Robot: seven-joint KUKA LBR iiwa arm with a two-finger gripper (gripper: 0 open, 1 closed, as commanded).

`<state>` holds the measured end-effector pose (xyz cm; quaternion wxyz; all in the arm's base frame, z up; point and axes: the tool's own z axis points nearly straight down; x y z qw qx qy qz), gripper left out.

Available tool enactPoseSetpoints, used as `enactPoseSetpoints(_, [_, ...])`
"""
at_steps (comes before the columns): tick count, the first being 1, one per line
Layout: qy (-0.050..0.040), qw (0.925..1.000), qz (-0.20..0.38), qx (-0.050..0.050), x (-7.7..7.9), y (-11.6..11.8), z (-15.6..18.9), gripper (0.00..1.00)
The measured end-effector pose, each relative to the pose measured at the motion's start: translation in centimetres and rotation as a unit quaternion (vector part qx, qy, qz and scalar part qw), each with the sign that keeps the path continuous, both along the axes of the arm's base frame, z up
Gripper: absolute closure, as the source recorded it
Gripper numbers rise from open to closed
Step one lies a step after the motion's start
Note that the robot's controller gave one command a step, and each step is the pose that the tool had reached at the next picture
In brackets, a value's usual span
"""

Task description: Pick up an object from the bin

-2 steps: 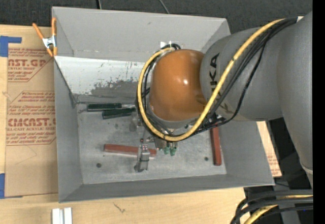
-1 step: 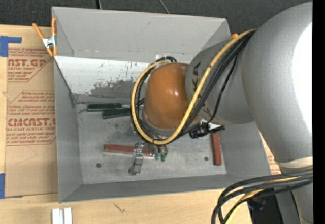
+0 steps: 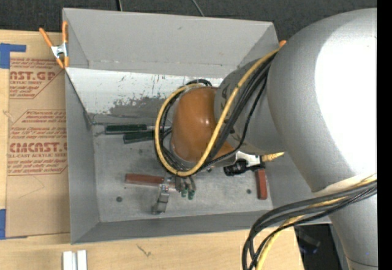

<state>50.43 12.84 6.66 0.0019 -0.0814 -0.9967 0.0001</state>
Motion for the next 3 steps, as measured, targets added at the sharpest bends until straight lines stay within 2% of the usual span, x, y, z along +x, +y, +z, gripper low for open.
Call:
enactPoseSetpoints(1, [-0.0008, 0.9993, -0.038, 0.0, -0.08, -0.95, 0.26, 0.0])
enactPoseSetpoints(2, [-0.002, 1.0, 0.001, 0.0, 0.0, 0.01, -0.03, 0.0])
enactPoseSetpoints(3, [-0.002, 0.9993, -0.037, 0.0, -0.09, -0.86, 0.28, 1.0])
